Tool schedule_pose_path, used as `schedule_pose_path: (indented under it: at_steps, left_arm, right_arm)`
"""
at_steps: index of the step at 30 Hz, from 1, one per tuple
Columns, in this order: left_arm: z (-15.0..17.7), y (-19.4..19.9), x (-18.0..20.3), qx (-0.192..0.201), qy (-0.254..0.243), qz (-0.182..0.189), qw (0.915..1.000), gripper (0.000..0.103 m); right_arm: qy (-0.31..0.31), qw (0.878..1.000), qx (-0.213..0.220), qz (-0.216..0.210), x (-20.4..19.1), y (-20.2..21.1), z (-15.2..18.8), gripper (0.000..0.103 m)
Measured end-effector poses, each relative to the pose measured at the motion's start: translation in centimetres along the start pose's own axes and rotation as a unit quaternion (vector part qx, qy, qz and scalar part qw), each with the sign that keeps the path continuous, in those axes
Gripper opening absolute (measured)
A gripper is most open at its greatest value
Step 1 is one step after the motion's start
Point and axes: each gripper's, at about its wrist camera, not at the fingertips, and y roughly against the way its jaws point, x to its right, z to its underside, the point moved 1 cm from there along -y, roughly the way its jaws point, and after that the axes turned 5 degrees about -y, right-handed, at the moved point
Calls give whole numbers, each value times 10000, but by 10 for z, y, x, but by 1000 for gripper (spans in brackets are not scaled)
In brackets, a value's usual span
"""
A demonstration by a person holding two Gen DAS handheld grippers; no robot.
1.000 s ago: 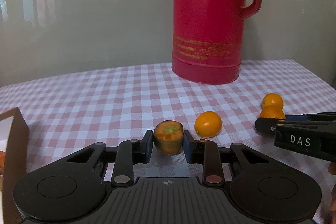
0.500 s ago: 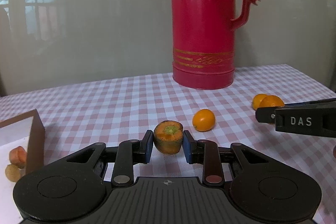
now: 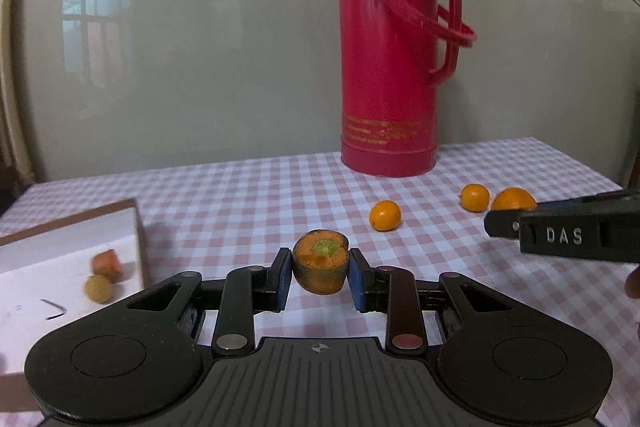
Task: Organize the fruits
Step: 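Grasp an orange with the right tool while the left tool holds the carrot piece, then carry the carrot piece and orange over the white tray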
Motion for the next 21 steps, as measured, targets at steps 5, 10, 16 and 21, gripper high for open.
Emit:
schedule_pose_path:
  at_steps: [5, 10, 16, 21]
  left_arm:
    - [3, 28, -13, 123, 76, -161, 9998, 30]
    - [8, 53, -27, 239, 152, -340, 9990, 30]
    - [17, 70, -49, 248, 233, -597, 9976, 30]
    - [21, 82, -68, 318, 216, -782, 9962, 30]
  right_arm:
    - [129, 9998, 78, -126, -14, 26, 8, 28]
    - [327, 9984, 179, -415, -40, 47, 11, 28]
    - [657, 9947, 298, -733, -78, 64, 14, 28]
    - [792, 9918, 361, -940, -106, 69, 13, 28]
